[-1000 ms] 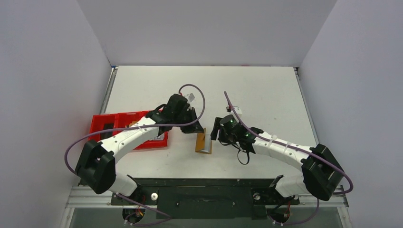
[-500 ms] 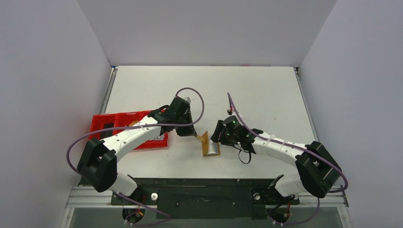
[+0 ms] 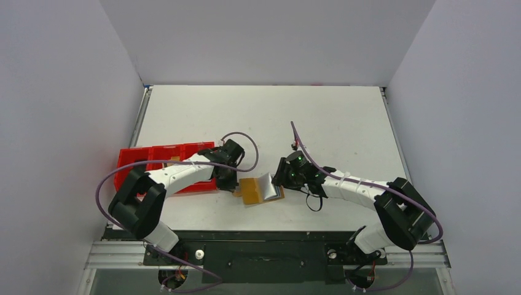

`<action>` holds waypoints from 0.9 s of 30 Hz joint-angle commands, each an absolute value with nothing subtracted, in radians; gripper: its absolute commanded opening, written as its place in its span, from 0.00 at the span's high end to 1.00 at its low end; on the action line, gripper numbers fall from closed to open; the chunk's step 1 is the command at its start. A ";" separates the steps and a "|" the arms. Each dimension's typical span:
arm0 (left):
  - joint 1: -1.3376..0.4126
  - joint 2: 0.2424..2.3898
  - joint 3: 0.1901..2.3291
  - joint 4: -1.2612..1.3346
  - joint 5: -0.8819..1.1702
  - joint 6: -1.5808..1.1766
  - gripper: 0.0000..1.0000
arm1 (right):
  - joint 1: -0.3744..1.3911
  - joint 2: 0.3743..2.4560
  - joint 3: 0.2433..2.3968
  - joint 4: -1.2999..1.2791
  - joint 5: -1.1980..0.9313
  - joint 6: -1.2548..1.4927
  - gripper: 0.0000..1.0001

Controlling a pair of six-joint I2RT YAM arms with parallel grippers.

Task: Take the credit cards out of the card holder
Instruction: Open the card holder at the center of the board, then remove the credit card from the card holder.

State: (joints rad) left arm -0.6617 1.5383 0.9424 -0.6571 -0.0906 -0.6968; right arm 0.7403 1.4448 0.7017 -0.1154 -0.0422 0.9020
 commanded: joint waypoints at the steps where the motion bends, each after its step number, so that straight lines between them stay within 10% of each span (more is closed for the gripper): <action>1: -0.684 1.578 0.959 -0.620 -0.106 -0.678 1.00 | 0.741 1.431 0.691 -0.085 -0.035 0.902 0.55; 27: -0.726 1.712 1.048 -0.561 -0.048 -0.677 1.00 | 0.744 1.391 0.700 -0.027 -0.131 0.968 0.56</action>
